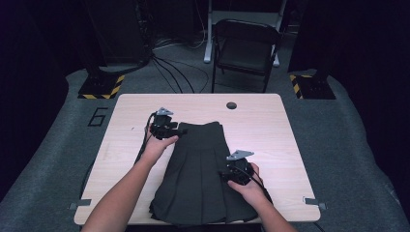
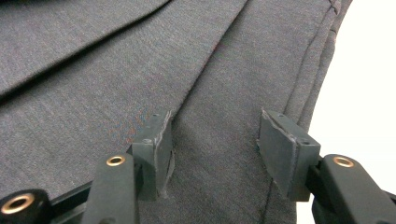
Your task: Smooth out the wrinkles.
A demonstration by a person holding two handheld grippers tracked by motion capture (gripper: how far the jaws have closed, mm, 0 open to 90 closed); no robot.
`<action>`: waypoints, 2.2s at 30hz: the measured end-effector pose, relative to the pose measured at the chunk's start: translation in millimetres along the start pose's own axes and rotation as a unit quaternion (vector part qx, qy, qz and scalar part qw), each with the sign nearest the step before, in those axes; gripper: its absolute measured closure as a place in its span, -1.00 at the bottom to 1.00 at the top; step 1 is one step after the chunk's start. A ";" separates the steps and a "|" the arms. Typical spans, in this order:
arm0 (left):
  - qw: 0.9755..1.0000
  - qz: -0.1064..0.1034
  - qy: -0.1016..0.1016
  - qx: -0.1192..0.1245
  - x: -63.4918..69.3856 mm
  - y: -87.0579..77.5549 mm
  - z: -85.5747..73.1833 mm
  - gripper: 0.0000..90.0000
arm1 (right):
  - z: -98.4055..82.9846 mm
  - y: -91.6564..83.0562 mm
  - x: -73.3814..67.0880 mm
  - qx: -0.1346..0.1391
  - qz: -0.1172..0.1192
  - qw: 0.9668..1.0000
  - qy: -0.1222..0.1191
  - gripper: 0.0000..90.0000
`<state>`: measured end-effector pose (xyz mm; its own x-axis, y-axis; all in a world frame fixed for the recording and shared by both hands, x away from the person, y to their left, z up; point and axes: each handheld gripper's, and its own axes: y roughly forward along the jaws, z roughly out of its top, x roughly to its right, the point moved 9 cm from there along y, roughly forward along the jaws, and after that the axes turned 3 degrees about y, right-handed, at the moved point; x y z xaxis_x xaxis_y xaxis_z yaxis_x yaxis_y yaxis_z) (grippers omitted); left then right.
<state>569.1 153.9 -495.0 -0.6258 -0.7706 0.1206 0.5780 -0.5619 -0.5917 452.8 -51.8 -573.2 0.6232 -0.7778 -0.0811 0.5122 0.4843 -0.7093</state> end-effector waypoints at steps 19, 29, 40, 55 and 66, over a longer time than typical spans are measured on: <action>1.000 0.022 -0.020 -0.006 -15.4 22.4 -7.8 -0.07 | -0.1 0.2 0.5 0.005 0.001 1.000 -0.006 -0.01; 0.998 0.059 -0.017 -0.033 -34.9 43.7 -22.3 -0.08 | -1.0 0.0 0.2 0.008 0.001 1.000 -0.005 -0.01; 0.996 0.074 -0.026 -0.051 -42.0 59.9 -35.2 -0.19 | -2.5 -0.1 -0.1 0.016 -0.002 1.000 -0.013 -0.02; 0.995 0.072 -0.022 -0.066 -43.0 70.5 -44.7 -0.27 | -2.7 0.2 -0.3 0.023 -0.005 1.000 -0.020 -0.02; 0.997 0.051 -0.033 -0.054 -35.9 76.2 -43.0 -0.24 | -2.9 0.2 -0.5 0.023 -0.005 1.000 -0.021 -0.02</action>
<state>613.0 151.7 -578.7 -0.5282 -0.8425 0.1058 0.5752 -0.4467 -0.6853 450.9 -52.5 -575.4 0.6413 -0.7660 -0.0444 0.5449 0.4954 -0.6765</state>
